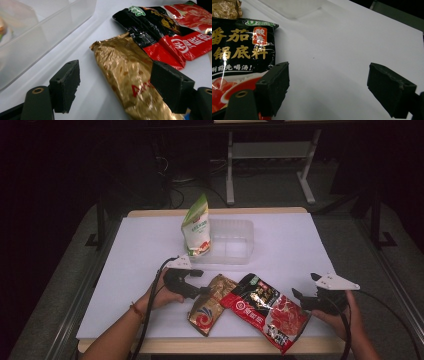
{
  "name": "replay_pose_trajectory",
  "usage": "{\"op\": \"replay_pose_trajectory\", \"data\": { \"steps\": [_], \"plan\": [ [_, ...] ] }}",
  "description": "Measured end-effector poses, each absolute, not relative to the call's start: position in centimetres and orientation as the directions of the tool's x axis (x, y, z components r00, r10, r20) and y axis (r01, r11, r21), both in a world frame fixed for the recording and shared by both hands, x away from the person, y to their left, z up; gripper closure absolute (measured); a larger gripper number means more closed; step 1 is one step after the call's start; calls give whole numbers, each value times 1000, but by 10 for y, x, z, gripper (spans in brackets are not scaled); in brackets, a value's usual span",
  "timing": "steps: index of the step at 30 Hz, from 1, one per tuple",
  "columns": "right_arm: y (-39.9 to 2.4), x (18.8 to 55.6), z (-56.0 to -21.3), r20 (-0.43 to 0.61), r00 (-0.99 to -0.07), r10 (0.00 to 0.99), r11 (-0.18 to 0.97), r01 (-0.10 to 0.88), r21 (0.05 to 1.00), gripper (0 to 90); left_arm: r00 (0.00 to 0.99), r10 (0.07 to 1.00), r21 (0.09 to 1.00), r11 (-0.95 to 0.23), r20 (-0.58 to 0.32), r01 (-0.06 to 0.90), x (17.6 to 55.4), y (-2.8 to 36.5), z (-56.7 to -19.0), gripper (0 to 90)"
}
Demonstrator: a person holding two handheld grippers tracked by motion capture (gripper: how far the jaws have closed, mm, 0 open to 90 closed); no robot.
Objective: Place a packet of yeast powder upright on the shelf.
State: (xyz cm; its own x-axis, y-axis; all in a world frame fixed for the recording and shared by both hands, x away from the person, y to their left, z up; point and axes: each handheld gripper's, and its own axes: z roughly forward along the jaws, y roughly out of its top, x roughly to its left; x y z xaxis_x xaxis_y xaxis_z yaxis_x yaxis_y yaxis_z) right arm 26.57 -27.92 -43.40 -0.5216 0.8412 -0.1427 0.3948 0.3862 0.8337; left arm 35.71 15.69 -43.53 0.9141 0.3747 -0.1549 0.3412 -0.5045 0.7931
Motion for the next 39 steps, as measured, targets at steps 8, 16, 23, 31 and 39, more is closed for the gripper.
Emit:
{"op": "replay_pose_trajectory", "data": {
  "steps": [8,16,23,31,39],
  "plan": [
    [-285,257,-435,-148,-506,850,385,404,830,173,914,367,758,-544,-171,360,372,132,-446,185],
    [-285,255,-436,-148,-508,849,390,411,824,173,903,359,717,-562,-237,412,379,123,-452,138],
    [-282,257,-436,-147,-518,843,396,411,821,173,906,345,679,-606,-243,413,383,107,-450,100],
    [-282,258,-436,-144,-528,837,399,410,820,173,918,332,649,-653,-219,391,374,91,-445,271],
    [-280,258,-436,-139,-534,834,400,412,819,173,875,342,657,-579,-344,484,384,101,-443,671]
  ]
}}
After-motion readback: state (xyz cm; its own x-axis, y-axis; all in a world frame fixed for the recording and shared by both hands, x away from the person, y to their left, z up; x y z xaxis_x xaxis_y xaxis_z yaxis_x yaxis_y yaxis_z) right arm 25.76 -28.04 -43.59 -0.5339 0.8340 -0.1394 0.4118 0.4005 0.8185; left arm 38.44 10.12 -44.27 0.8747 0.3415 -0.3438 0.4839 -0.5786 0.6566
